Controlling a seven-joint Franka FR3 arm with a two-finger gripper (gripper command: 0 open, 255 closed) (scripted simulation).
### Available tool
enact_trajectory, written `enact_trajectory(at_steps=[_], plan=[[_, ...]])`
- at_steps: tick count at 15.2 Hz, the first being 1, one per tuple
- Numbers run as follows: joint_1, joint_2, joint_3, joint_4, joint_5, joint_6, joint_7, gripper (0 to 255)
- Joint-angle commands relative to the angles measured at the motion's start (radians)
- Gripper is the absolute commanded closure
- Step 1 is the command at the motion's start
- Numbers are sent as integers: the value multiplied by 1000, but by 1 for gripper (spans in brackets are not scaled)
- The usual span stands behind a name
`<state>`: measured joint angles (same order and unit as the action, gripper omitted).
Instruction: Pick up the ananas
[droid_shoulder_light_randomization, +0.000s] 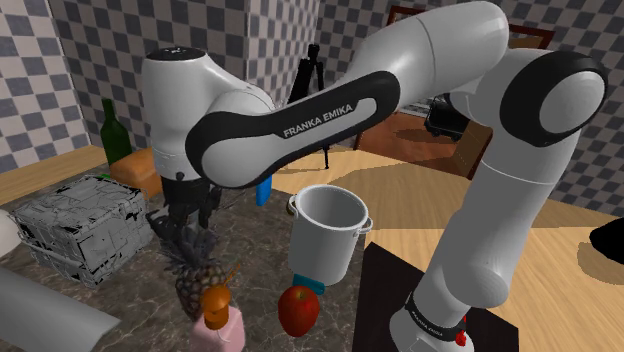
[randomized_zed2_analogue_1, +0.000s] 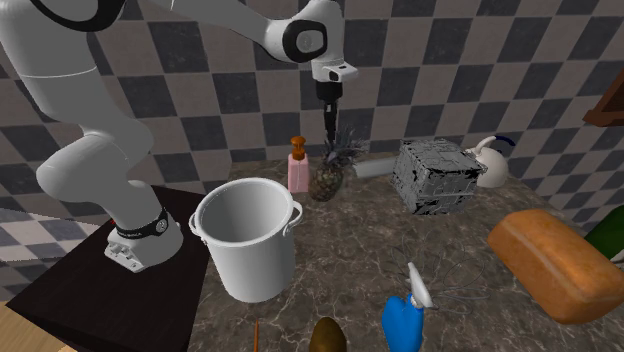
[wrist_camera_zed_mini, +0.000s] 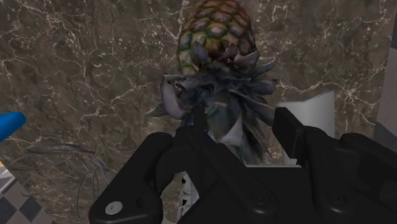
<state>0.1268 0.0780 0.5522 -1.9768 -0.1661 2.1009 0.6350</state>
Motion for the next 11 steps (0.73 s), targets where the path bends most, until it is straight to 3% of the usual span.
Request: enact_trajectory(at_steps=[1, 11], plan=[[-3, -15, 0, 15, 11, -25, -11, 255], [-5, -43, 1, 96, 35, -128, -35, 255]])
